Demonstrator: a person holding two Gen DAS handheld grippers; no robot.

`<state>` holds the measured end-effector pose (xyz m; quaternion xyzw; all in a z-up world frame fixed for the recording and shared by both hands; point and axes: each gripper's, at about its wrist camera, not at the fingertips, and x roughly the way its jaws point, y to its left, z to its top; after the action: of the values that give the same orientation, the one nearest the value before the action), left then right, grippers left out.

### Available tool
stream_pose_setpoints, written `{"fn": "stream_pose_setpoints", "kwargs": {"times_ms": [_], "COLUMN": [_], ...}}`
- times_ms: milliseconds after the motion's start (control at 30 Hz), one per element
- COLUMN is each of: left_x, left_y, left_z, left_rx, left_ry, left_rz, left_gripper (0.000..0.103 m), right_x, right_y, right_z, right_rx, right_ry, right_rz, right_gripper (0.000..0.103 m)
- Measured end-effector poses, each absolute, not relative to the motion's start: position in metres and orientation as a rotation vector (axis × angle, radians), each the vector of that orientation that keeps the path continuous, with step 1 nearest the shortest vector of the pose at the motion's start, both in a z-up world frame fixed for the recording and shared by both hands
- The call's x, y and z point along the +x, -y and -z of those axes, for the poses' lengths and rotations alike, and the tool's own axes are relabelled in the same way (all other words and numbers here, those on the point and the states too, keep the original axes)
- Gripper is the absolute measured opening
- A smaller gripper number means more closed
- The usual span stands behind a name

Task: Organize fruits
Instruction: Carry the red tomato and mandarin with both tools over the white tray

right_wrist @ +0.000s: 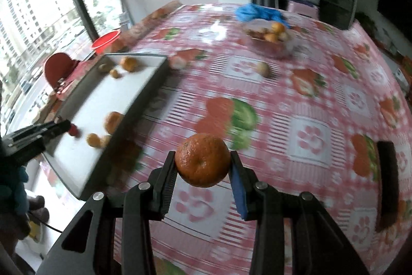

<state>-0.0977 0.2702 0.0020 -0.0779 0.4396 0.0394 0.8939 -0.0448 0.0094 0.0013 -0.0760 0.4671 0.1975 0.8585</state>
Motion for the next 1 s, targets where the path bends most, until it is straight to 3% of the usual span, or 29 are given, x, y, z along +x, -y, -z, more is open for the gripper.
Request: {"fn": "stream_pose_setpoints", "kwargs": {"times_ms": [467,1000], "left_x": [-0.101,-0.083], "left_y": [-0.296,-0.298], "left_z": [0.019,0.029], "left_rx": [-0.139,-0.106], "left_ry": [-0.923,-0.935], "left_rz": [-0.101,-0.113], "left_gripper": [0.024,0.024], "right_x": [-0.04,-0.023], "right_y": [-0.115,-0.158], "right_z": [0.01,0.031], "right_rx": [-0.26,-0.296], "right_ry": [-1.014,-1.049], "right_rz": [-0.573,-0.615], "right_gripper": [0.043,0.042]}}
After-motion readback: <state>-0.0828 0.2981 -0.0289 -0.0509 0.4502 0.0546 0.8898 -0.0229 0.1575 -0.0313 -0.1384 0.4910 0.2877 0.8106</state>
